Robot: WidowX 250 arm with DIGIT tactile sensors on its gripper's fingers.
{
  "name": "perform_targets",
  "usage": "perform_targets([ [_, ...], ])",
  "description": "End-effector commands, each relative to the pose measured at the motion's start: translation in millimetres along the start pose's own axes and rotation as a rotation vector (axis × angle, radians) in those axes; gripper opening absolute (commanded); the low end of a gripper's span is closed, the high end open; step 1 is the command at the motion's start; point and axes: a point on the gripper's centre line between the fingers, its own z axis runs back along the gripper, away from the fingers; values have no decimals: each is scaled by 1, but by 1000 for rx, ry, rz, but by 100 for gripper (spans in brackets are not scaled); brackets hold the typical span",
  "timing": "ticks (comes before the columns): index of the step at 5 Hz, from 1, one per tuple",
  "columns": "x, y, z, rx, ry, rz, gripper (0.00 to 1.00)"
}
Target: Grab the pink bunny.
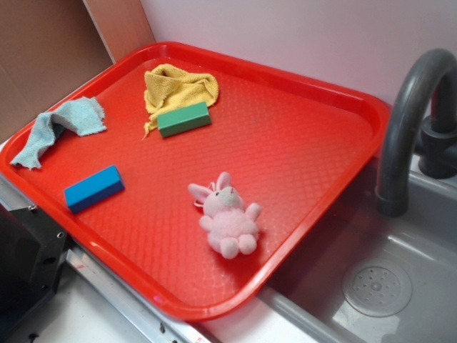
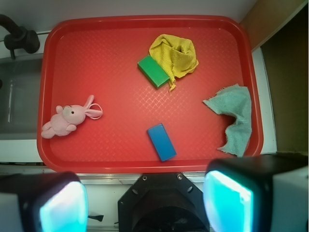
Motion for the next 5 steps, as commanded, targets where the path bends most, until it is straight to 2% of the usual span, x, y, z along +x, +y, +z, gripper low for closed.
perform_targets([
  [1,0,0,0,0,0,0,100],
  [2,16,-2,-4,85,-41,-242,100],
  [3,35,-13,-15,128,-93,-498,100],
  [4,52,-33,-29,108,-104,-749,100],
  [5,66,-66,-46,32,-131,-989,100],
])
